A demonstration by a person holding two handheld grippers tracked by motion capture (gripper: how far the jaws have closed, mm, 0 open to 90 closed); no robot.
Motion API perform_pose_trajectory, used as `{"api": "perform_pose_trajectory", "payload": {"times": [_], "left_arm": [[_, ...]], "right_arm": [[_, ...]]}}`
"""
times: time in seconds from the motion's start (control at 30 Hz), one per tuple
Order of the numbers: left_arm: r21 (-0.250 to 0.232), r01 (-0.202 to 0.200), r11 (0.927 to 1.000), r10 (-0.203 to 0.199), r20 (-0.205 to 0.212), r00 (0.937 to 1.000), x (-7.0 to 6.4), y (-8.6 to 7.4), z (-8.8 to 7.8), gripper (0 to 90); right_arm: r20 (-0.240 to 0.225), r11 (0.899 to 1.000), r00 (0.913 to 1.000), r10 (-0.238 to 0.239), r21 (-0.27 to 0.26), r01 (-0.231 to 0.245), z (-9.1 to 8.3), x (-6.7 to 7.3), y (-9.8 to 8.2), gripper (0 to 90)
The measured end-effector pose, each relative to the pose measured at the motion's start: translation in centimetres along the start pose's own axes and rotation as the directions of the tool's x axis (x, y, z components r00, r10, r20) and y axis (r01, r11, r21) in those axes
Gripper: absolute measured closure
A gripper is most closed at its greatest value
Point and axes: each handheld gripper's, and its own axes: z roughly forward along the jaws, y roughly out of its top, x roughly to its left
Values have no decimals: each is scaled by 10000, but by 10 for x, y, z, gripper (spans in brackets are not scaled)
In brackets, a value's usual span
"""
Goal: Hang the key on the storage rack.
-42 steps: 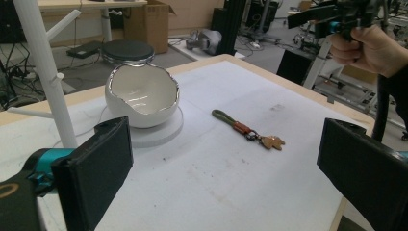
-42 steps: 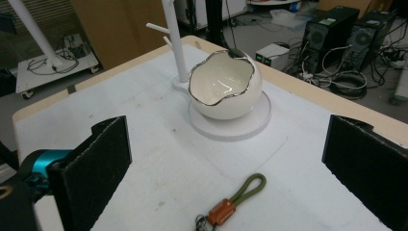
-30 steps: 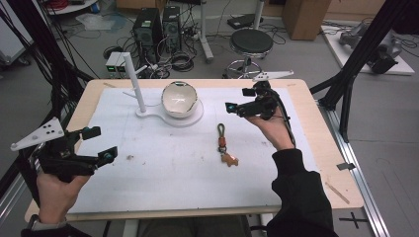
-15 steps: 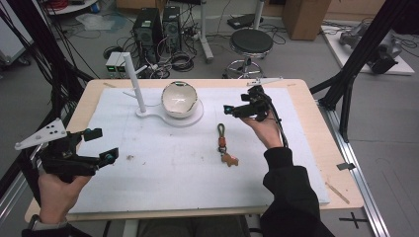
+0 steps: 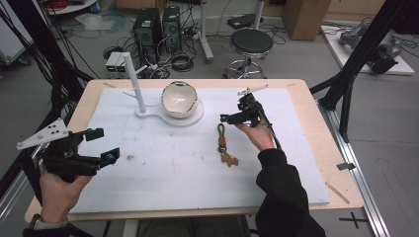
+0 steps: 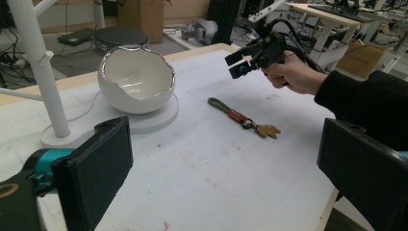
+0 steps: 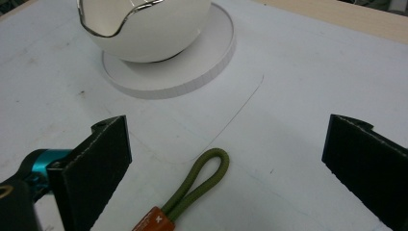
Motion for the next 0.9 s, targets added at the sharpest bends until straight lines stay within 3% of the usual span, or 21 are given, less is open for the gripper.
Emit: {"api": "perform_pose_trajectory", "payload": {"times": [0.33,0.47,0.5,0.9], "left_arm": [[36,4,10000,-4,-24,10000,-1,0,0,58],[48,3,10000,-3,-40,10000,-2,0,-1,58],[48,-3,10000,3,-55,10000,-2,0,-1,58],[266,99,9996,-97,-79,9999,0,-3,-1,58]], "right_arm": [[242,9991,9990,363,227,-368,24,-13,-8,22],[460,9959,9985,296,844,-334,37,-18,-14,22],[511,9944,9970,586,852,-629,38,-21,-16,22],[1069,9926,9939,273,1150,-396,51,-19,-20,22]]}}
